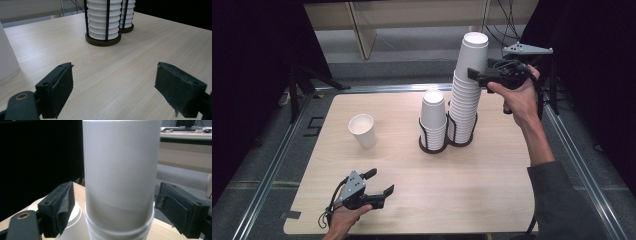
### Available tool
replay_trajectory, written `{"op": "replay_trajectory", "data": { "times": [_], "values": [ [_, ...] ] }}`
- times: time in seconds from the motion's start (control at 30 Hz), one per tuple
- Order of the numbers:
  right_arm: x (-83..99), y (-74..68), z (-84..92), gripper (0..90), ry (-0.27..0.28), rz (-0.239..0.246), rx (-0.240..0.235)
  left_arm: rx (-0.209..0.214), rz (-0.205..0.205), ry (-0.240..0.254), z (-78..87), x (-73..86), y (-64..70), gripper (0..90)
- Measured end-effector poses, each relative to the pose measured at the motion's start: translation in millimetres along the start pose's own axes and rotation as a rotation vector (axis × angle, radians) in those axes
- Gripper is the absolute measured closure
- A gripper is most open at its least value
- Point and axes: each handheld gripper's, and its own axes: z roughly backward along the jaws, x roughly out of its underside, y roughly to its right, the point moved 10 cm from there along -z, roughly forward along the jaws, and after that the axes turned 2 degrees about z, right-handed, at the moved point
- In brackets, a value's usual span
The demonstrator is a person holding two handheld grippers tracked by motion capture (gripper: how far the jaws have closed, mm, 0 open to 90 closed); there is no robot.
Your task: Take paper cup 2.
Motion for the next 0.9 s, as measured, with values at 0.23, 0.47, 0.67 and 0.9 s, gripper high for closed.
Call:
{"op": "replay_trajectory", "data": {
  "times": [0.23,0.47,0.67,0.9],
  "values": [
    [-6.4,2.2,-17.7,14.2,-0.019,0.001,0.024,0.001,0.0,0.0,0.3,-0.2,0.5,14.4],
    [-11.2,5.0,-32.7,13.4,-0.021,0.0,0.024,0.006,0.002,-0.002,0.6,0.0,1.3,14.4],
    [-12.5,4.6,-37.5,14.4,-0.027,-0.001,0.02,0.006,0.006,0.002,0.3,-0.7,2.3,14.4],
    [-14.4,4.5,-35.9,16.6,-0.034,0.003,0.028,0.008,-0.001,-0.003,0.5,-0.3,2.1,14.4]
  ]
}}
